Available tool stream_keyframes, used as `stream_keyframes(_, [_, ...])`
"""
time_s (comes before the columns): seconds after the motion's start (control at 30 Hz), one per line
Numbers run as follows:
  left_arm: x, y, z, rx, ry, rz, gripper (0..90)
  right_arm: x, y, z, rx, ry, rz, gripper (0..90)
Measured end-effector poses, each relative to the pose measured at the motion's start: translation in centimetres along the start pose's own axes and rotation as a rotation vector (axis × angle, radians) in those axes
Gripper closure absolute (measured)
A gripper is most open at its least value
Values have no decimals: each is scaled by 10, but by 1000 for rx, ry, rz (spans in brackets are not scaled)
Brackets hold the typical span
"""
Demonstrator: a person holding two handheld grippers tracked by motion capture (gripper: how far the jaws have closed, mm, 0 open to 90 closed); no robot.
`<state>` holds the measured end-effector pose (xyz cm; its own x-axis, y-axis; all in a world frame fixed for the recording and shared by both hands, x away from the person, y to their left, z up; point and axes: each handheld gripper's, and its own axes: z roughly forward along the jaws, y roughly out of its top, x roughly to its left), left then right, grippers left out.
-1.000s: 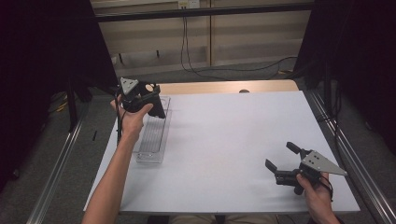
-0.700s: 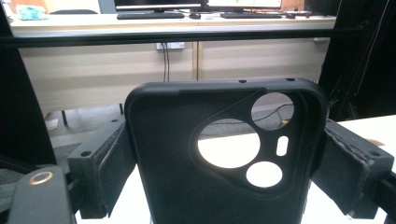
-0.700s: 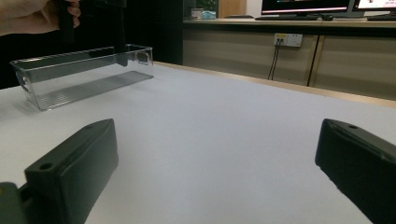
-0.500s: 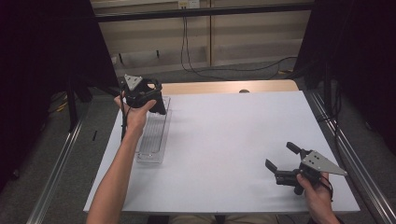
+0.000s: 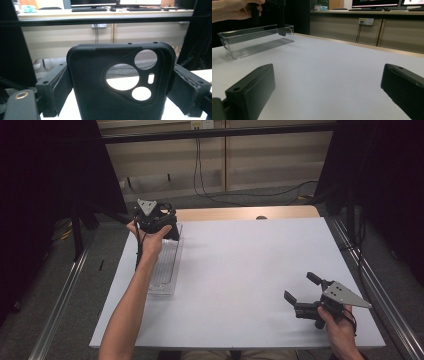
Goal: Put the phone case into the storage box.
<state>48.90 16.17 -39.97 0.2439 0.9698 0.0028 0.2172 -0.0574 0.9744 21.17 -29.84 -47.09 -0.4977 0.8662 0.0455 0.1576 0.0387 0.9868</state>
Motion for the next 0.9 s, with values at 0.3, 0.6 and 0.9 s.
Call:
stream_keyframes(0.3, [1, -1, 8, 28, 22, 3, 133, 0, 0, 0, -1, 0, -2, 0])
stream_keyframes(0.6, [4, 0, 16, 27, 41, 0, 133, 0, 0, -1, -2, -4, 2, 0])
stream_keyframes(0.9, [3, -2, 22, 28, 58, -9, 132, 0, 0, -1, 3, 3, 1, 0])
